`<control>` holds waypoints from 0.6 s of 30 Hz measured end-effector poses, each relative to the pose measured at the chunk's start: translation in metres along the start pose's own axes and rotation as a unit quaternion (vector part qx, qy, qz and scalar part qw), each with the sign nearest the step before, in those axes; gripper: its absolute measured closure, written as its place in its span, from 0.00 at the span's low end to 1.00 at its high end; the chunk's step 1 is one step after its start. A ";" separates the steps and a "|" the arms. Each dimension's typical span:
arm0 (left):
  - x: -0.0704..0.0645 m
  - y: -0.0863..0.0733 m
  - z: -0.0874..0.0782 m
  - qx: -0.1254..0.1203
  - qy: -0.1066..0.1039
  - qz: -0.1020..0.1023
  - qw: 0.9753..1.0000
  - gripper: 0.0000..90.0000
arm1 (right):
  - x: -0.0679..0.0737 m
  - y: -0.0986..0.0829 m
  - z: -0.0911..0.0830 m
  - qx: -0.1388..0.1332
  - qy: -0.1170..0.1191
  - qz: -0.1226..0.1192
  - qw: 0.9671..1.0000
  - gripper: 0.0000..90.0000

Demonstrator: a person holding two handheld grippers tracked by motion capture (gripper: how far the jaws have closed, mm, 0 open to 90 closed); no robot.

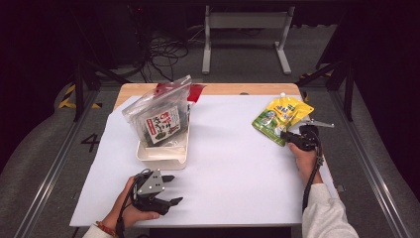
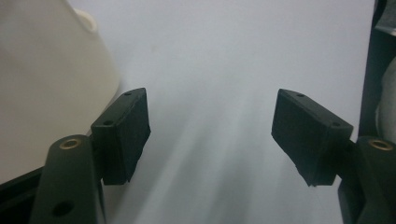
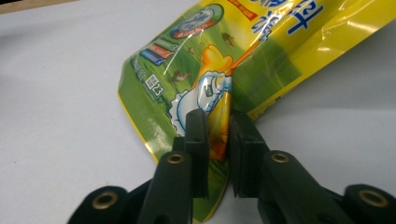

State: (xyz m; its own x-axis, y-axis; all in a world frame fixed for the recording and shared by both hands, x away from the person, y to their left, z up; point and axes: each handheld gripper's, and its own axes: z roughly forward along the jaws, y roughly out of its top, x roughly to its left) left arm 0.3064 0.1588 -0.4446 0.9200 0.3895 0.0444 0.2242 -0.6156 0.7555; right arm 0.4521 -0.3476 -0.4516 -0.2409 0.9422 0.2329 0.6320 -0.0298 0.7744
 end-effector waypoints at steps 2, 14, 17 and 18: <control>0.000 0.000 0.000 -0.002 0.000 -0.002 1.000 0.29 | 0.001 0.000 -0.003 0.000 0.016 -0.001 1.000 0.94; -0.001 0.003 -0.006 -0.021 0.005 -0.004 1.000 0.25 | 0.002 -0.009 -0.019 -0.004 0.075 -0.003 0.997 0.99; -0.002 0.004 -0.007 -0.023 0.001 -0.004 1.000 0.25 | 0.002 -0.010 -0.022 -0.005 0.085 0.003 0.996 0.99; -0.003 0.004 -0.007 -0.021 0.003 -0.001 1.000 0.25 | 0.002 -0.010 -0.023 -0.004 0.086 0.004 0.996 1.00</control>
State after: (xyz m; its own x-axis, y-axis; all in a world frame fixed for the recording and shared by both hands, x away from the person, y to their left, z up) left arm 0.3027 0.1602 -0.4367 0.9172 0.3957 0.0469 0.2126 -0.5856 0.7822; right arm 0.4282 -0.3529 -0.4456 -0.3601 0.8705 0.3356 0.6279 -0.0399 0.7773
